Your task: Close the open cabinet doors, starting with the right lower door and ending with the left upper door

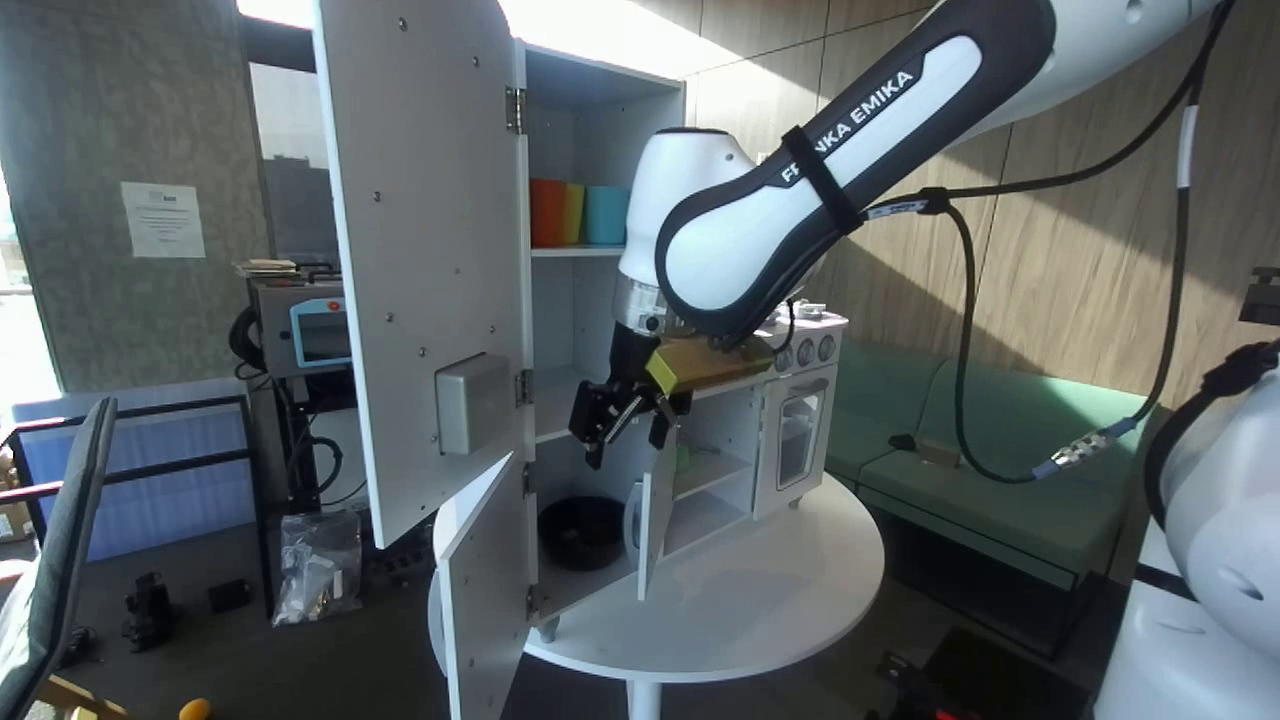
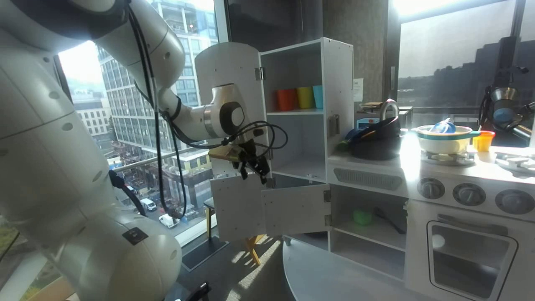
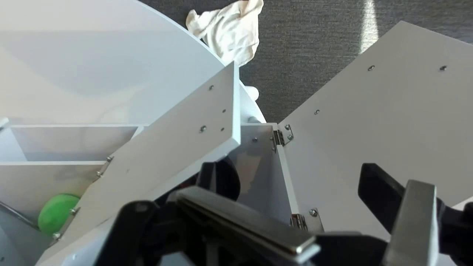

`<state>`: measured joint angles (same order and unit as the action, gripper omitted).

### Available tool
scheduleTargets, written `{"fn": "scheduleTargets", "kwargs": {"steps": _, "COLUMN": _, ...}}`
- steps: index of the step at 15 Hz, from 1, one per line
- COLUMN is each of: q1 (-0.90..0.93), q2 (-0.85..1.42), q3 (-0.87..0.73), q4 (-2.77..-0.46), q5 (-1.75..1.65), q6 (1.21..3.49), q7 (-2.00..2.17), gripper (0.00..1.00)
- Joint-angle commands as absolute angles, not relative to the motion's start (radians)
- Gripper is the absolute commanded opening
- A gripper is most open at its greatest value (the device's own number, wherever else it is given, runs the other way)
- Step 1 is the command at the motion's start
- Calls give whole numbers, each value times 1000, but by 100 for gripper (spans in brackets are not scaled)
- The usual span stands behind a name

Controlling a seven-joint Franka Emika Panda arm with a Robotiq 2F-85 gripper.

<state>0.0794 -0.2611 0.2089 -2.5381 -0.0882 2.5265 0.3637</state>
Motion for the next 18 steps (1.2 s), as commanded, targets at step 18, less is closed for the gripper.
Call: {"fn": "scheduleTargets", "kwargs": {"steps": 18, "q1": -16, "q2": 48, "q3": -34, "q4": -2265, "q5": -219, "q6": 2544, "q7": 385, "gripper": 100}}
